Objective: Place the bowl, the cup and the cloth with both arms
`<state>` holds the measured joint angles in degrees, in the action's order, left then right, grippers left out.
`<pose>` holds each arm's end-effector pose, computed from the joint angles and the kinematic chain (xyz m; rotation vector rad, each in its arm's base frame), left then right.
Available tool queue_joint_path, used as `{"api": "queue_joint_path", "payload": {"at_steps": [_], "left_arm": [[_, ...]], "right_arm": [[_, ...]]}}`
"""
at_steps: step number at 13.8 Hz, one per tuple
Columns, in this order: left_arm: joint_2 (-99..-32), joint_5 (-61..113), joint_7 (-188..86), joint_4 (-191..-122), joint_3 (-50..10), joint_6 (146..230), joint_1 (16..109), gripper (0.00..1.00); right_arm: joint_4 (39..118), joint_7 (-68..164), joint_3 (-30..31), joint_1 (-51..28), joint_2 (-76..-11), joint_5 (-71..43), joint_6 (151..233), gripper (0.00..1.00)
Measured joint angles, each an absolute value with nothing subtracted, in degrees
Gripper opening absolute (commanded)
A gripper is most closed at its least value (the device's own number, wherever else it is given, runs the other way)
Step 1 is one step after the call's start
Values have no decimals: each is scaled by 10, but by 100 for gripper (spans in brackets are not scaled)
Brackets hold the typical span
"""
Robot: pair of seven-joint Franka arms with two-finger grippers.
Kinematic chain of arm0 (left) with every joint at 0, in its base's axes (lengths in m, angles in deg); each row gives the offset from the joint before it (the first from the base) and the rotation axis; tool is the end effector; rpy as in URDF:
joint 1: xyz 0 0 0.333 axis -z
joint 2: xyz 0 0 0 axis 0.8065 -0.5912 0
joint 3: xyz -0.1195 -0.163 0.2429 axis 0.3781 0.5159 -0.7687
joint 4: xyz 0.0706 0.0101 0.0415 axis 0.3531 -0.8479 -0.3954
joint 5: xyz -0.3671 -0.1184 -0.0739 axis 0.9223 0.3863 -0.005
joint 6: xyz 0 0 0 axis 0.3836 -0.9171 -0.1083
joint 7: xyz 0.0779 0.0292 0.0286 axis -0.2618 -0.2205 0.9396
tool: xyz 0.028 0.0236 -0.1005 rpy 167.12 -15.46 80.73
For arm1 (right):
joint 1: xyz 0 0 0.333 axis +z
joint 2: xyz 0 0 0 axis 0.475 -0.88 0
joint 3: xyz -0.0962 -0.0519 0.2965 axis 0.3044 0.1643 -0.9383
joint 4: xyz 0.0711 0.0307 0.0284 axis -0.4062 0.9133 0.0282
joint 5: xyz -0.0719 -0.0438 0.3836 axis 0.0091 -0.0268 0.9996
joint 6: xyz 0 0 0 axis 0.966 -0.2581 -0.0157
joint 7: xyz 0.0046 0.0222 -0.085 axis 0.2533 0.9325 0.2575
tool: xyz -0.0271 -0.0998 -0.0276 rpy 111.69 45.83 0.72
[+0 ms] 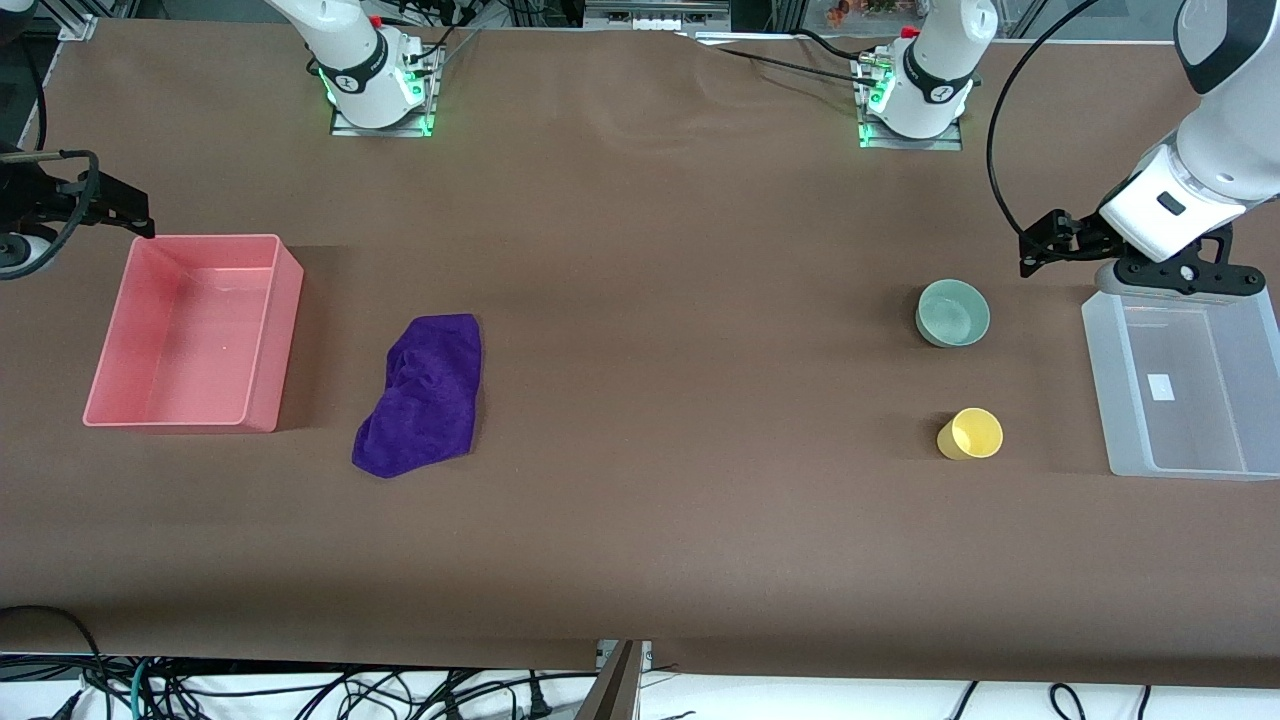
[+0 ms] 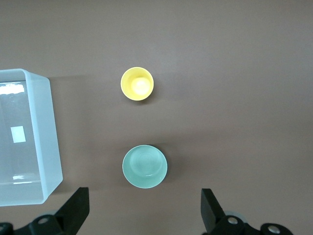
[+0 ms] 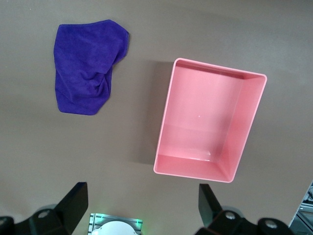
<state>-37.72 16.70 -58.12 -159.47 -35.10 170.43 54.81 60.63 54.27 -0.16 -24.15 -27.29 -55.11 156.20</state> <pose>0.5483 -0.0393 0.5513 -3.1295 0.1364 0.0308 0.5732 -0.0085 0.6166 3.0549 0.2812 -0.2236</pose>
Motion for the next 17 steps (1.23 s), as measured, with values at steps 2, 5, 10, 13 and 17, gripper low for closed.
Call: {"api": "queue_joint_path", "payload": {"at_steps": [2, 5, 10, 13, 17], "left_arm": [[-377, 167, -581, -1595, -351, 1704, 548, 100], [-378, 167, -581, -1595, -351, 1704, 548, 100], [-380, 167, -581, -1596, -351, 1699, 548, 100], [-391, 167, -582, -1599, -351, 1660, 548, 100], [-423, 165, -591, -1615, -351, 1641, 535, 100]], "right_arm": [[606, 543, -1, -242, -273, -551, 1562, 100], [606, 543, -1, -242, -273, -551, 1562, 100], [606, 543, -1, -242, -273, -551, 1562, 100], [606, 545, -1, -242, -281, -551, 1562, 100], [607, 546, -1, -242, -301, -555, 1579, 100]]}}
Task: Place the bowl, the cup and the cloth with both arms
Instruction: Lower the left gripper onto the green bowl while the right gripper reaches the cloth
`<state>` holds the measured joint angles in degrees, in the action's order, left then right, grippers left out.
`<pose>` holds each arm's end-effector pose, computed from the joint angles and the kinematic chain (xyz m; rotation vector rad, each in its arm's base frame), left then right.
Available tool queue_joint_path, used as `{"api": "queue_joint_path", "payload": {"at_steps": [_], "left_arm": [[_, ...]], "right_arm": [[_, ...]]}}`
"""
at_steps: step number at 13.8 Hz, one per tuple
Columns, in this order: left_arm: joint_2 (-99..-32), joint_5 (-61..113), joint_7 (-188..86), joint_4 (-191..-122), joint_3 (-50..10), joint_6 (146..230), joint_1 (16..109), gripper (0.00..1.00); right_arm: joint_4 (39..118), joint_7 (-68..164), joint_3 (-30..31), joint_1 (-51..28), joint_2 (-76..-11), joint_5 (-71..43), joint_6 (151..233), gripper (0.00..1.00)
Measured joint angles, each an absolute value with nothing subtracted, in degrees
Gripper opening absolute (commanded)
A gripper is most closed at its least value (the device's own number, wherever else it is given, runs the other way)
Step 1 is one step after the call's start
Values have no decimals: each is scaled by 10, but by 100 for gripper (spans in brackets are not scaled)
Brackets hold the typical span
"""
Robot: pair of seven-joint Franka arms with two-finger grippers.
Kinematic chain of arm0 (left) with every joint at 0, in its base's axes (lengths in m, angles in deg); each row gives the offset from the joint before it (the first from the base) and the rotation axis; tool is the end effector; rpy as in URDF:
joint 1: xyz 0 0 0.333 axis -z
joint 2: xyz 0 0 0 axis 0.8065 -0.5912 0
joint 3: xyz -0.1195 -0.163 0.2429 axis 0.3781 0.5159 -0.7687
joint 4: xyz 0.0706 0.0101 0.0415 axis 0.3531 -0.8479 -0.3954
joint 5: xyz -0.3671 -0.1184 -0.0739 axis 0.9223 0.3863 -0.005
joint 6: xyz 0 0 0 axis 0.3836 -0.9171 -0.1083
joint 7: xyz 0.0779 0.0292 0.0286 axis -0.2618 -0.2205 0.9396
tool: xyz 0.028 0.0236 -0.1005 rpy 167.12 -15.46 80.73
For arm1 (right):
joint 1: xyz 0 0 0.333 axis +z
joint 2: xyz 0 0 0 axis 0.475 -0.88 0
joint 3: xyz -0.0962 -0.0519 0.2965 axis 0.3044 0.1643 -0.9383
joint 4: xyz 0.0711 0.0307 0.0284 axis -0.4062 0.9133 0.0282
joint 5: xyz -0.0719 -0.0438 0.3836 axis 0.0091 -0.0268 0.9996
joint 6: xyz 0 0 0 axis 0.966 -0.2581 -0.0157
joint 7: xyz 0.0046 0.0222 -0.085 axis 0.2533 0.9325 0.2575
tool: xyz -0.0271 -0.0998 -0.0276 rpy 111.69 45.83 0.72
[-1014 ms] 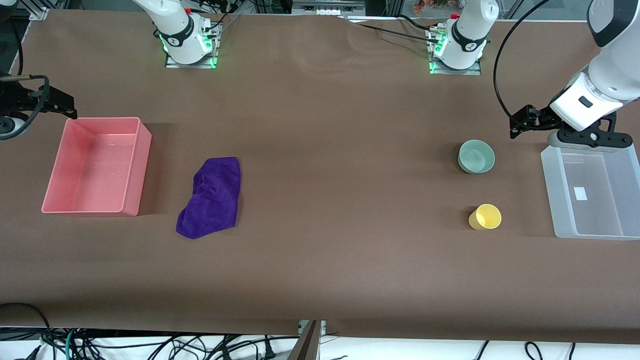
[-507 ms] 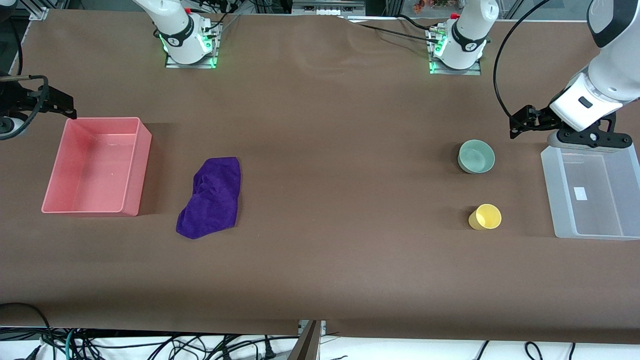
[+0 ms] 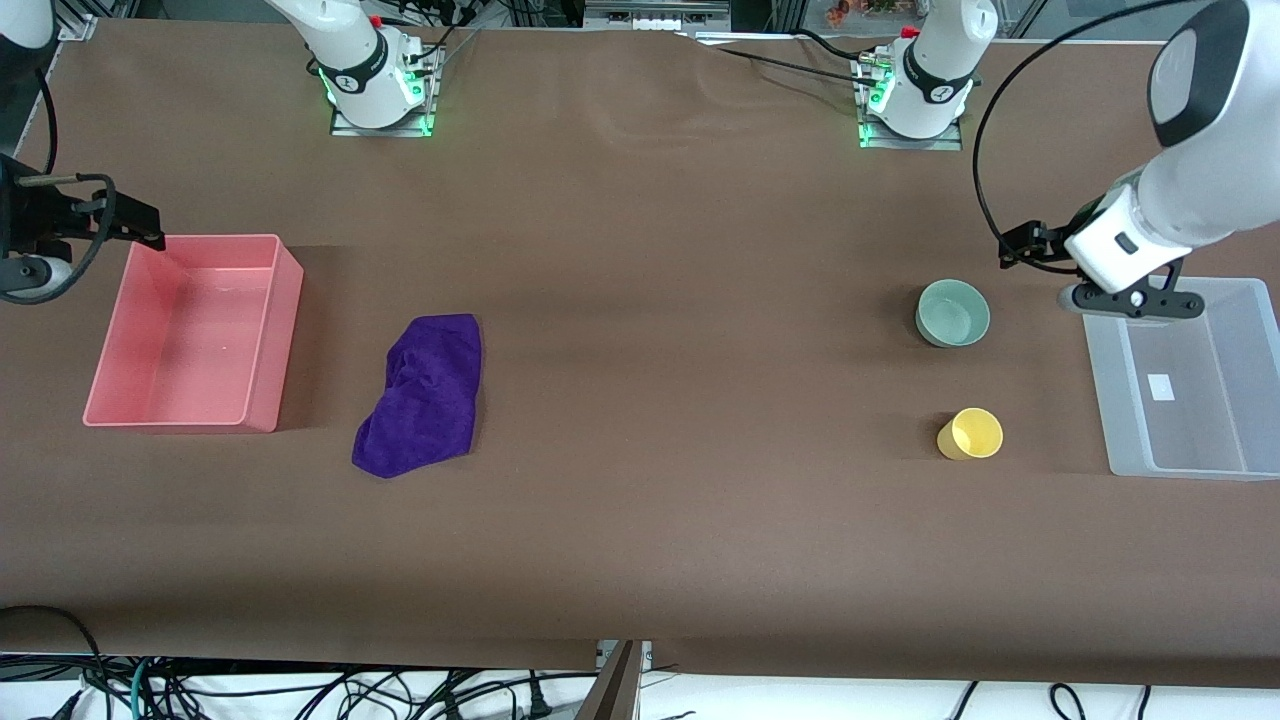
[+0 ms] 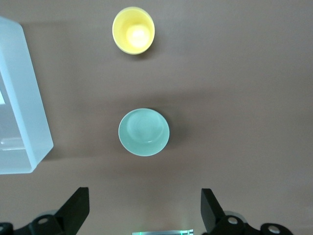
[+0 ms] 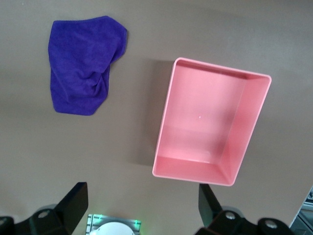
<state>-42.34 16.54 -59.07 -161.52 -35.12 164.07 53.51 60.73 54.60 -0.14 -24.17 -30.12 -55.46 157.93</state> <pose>0.5461 -0.0254 0.4824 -3.1060 0.1267 0.3861 0.5901 -0.0085 0.5894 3.0437 0.2920 -0.2566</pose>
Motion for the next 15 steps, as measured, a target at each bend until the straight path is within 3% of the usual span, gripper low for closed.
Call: {"api": "queue_joint_path", "payload": {"at_steps": [3, 5, 9, 12, 13, 14, 15], "left_arm": [[-445, 155, -655, -1659, -352, 1699, 511, 100], [-451, 154, -712, -1719, -352, 1789, 500, 100], [-472, 152, -806, -1859, -352, 2024, 485, 100], [-527, 152, -886, -1891, -352, 2119, 455, 97], [-546, 152, -905, -1891, -352, 2130, 448, 88], [-560, 152, -915, -1891, -352, 2137, 444, 70], [-569, 152, -918, -1895, -351, 2145, 443, 37]], "right_arm": [[629, 546, -1, -243, -341, -555, 1627, 100], [672, 542, -1, -243, -357, -532, 1692, 100], [828, 460, -27, -242, -367, -508, 1898, 100], [869, 388, -67, -239, -380, -508, 1943, 100], [872, 378, -77, -236, -387, -508, 1956, 100], [873, 363, -85, -232, -396, -507, 1970, 100], [874, 344, -89, -225, -409, -507, 1988, 100]]}}
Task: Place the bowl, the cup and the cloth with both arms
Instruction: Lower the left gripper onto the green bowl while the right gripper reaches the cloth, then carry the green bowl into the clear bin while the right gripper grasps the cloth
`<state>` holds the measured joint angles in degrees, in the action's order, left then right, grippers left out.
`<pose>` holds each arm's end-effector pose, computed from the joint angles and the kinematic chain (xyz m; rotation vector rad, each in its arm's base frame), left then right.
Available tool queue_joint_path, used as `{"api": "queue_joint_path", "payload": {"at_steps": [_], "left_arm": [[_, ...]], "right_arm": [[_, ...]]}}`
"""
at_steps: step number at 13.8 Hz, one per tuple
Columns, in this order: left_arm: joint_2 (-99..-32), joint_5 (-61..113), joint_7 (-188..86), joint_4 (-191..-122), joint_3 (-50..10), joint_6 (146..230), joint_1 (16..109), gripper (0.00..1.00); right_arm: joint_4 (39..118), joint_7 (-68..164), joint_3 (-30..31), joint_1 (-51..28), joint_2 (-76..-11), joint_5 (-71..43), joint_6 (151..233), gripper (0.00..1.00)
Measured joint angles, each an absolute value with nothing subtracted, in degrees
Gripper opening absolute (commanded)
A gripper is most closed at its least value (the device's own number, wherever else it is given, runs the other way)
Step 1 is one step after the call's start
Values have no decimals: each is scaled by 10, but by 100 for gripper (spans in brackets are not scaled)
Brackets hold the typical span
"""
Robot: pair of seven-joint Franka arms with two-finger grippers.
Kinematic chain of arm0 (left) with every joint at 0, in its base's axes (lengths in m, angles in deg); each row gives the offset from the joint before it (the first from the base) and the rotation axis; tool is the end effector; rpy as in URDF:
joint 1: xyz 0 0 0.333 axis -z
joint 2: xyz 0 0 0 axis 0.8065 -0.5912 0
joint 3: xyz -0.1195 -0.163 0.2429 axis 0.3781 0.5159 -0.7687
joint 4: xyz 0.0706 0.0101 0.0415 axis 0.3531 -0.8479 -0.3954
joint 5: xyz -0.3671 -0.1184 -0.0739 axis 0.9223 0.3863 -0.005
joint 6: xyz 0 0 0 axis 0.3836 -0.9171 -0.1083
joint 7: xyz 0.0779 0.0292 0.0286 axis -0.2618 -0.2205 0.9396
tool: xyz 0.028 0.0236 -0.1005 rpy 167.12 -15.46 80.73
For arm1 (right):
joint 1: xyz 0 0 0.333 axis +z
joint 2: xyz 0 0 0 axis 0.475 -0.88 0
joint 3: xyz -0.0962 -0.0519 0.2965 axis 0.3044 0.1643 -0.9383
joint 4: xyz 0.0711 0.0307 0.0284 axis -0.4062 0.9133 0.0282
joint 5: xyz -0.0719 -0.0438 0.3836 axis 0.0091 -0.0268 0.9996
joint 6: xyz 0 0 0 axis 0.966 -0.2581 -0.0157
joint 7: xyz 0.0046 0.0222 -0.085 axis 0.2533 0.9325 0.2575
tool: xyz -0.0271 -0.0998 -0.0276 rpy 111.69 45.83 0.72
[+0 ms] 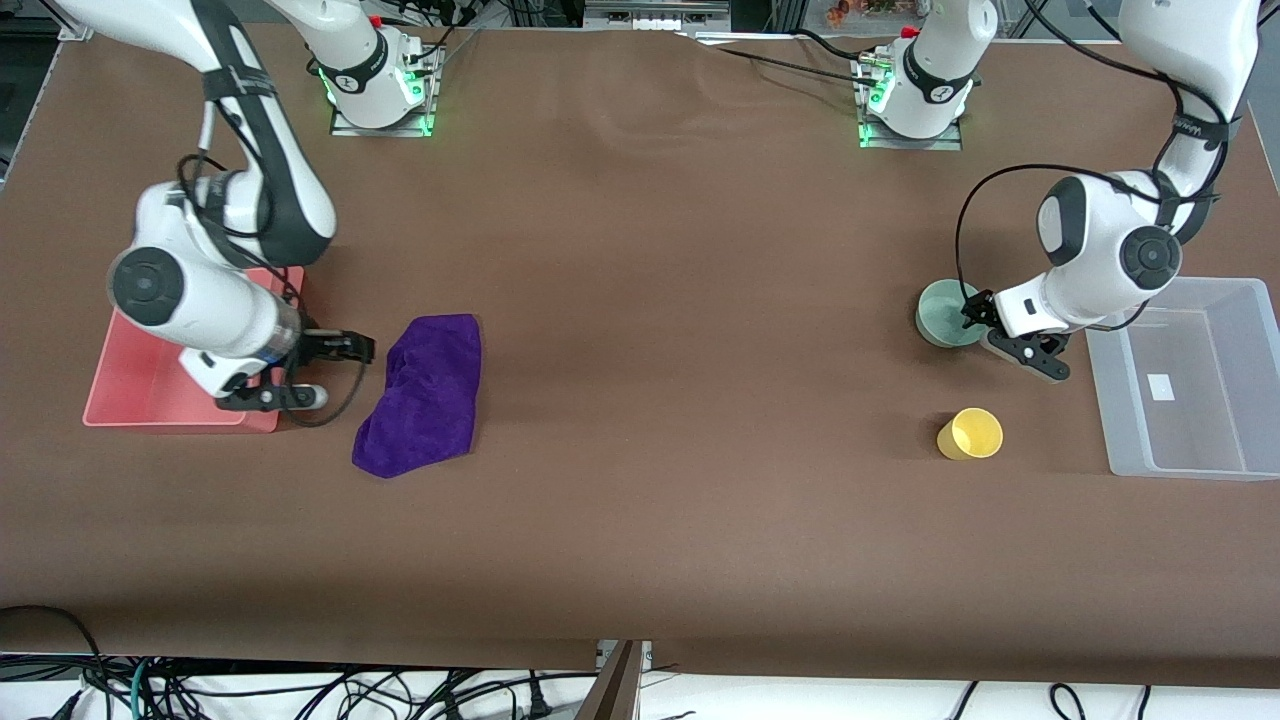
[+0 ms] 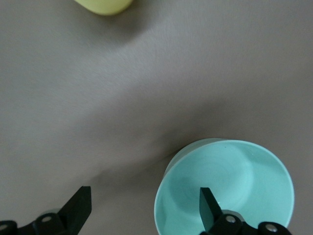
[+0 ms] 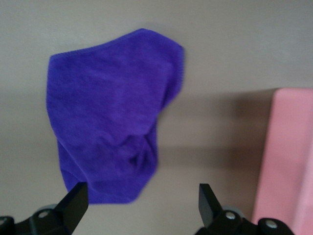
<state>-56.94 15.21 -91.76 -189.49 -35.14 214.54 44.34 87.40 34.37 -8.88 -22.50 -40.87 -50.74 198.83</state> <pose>0.5076 0.0557 0.2028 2.9990 -0.7907 -0.1594 0.6096 0.1060 0.3132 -3.1230 -0.0288 0.1587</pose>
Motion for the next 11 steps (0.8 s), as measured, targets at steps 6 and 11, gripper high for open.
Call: {"api": "queue_joint_path", "payload": {"at_steps": [6, 11], "left_arm": [[-584, 152, -922, -1907, -345, 2170, 444, 0], [-552, 152, -958, -1890, -343, 2118, 444, 0]], "right_arm": [[875, 296, -95, -169, -486, -508, 2068, 100], [875, 296, -95, -153, -533, -508, 2111, 100]]}}
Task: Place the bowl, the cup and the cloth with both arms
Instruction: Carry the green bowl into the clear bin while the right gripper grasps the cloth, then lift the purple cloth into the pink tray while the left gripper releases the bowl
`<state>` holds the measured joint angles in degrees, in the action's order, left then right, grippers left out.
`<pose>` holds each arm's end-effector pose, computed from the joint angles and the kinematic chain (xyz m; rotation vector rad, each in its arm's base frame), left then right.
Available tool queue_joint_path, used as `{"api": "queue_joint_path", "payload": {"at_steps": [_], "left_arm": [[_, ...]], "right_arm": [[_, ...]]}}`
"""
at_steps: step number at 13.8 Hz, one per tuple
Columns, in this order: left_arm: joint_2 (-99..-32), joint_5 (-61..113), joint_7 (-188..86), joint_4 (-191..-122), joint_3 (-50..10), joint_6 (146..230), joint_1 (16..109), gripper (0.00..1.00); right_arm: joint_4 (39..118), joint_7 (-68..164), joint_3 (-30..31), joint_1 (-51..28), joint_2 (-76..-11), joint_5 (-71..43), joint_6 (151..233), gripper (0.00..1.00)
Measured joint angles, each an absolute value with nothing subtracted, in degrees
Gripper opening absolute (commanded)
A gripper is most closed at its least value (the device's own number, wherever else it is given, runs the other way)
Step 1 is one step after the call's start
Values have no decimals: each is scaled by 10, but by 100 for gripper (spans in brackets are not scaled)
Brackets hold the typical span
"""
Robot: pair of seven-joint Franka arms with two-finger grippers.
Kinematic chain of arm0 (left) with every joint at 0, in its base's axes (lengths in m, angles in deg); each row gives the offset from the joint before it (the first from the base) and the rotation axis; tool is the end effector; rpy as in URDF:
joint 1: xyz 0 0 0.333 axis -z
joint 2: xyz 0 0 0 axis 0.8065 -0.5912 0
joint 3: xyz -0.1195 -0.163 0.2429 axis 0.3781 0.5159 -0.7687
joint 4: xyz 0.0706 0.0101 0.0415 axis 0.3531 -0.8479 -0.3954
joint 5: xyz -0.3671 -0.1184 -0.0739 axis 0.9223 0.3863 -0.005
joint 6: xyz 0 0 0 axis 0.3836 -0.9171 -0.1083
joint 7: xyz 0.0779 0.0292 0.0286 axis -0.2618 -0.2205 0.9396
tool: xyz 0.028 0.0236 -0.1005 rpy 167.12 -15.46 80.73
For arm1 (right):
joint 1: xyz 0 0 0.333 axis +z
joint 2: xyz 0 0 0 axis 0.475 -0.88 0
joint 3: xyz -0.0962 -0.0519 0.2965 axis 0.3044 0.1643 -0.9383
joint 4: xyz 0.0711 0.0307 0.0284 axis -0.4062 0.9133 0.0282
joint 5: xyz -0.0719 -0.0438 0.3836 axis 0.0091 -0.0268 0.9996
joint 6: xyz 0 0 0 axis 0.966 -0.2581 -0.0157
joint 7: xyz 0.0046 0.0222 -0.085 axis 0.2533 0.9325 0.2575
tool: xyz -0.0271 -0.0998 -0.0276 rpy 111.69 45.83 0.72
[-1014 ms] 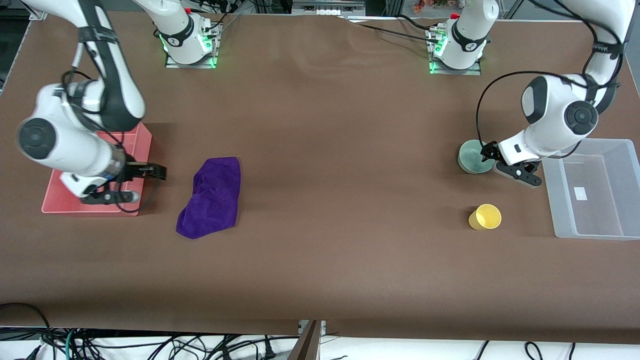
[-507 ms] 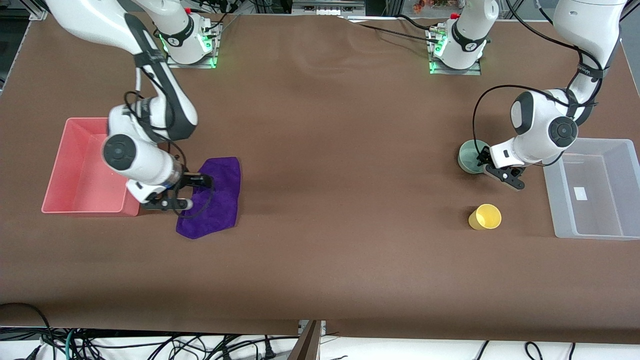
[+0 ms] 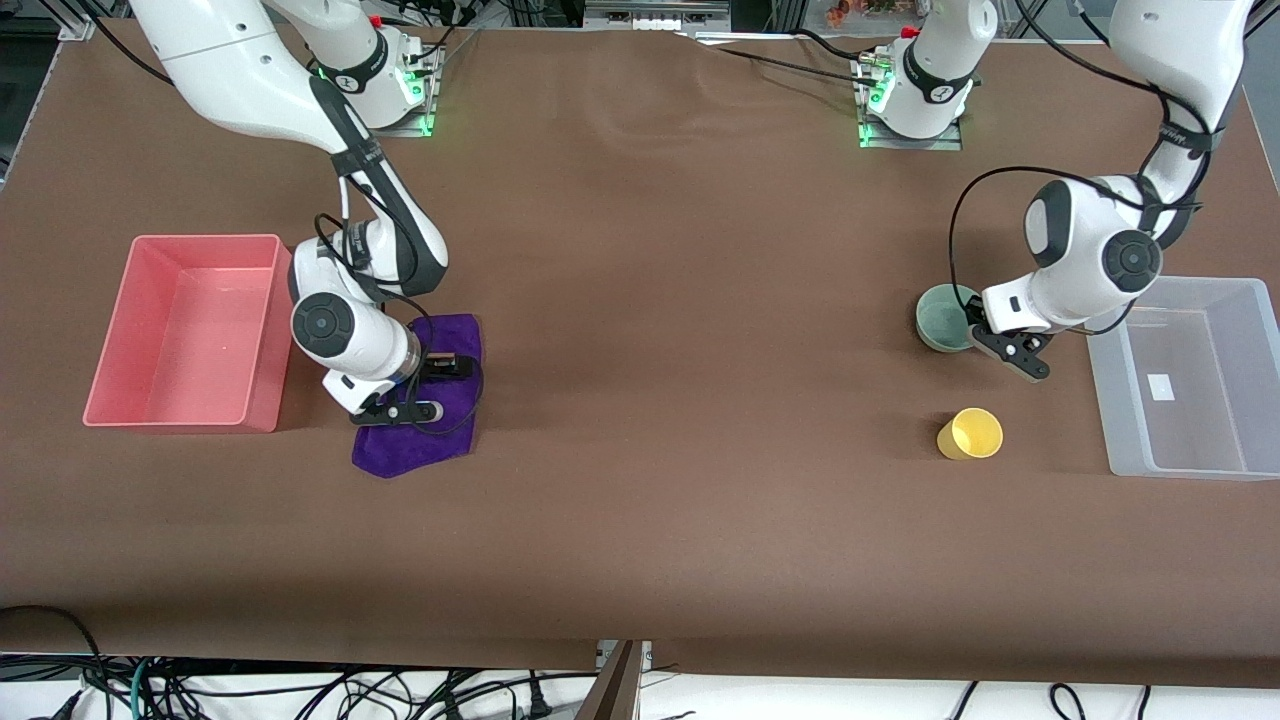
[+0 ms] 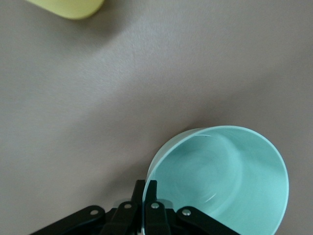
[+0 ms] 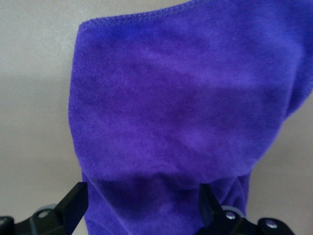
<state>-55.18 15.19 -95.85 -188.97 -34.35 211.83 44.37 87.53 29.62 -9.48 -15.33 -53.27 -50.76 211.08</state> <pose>0.5102 0.0489 0.2182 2.9561 -0.9159 -0.1675 0.5962 0.1897 0.1942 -3.1145 -0.0978 0.1738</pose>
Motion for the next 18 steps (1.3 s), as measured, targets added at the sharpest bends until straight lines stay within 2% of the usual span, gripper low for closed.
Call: {"api": "queue_joint_path", "payload": {"at_steps": [1, 2, 3, 4, 5, 7, 9, 13, 16, 17, 18], "left_arm": [[-534, 152, -960, -1872, -344, 2073, 444, 0], [-515, 152, -963, -1843, -346, 2011, 443, 0], [-500, 152, -969, -1805, -348, 1944, 440, 0], [-490, 152, -980, -1761, -351, 1880, 431, 0], [-486, 148, -998, -1714, -353, 1830, 414, 0], [-496, 113, -1049, -1649, -358, 1792, 366, 0], [-537, 99, -1104, -1597, -361, 1791, 302, 0], [-707, 99, -1157, -1462, -361, 1808, 217, 0], [-808, 99, -1172, -1415, -361, 1897, 198, 0], [-825, 99, -1174, -1409, -361, 1914, 193, 32], [-835, 99, -1175, -1406, -361, 1921, 189, 99]], "right_arm": [[875, 296, -95, -152, -537, -508, 2115, 99], [875, 296, -95, -152, -542, -508, 2120, 78], [875, 296, -95, -152, -545, -508, 2125, 47], [875, 297, -95, -152, -548, -508, 2129, 23], [875, 297, -95, -152, -550, -508, 2131, 2], [875, 304, -94, -152, -553, -509, 2131, 0], [873, 337, -93, -152, -551, -510, 2131, 0], [862, 397, -87, -154, -550, -510, 2124, 0], [813, 428, -71, -156, -531, -510, 2024, 0], [785, 448, -61, -158, -518, -510, 1966, 0], [755, 470, -50, -163, -504, -510, 1907, 0]]}}
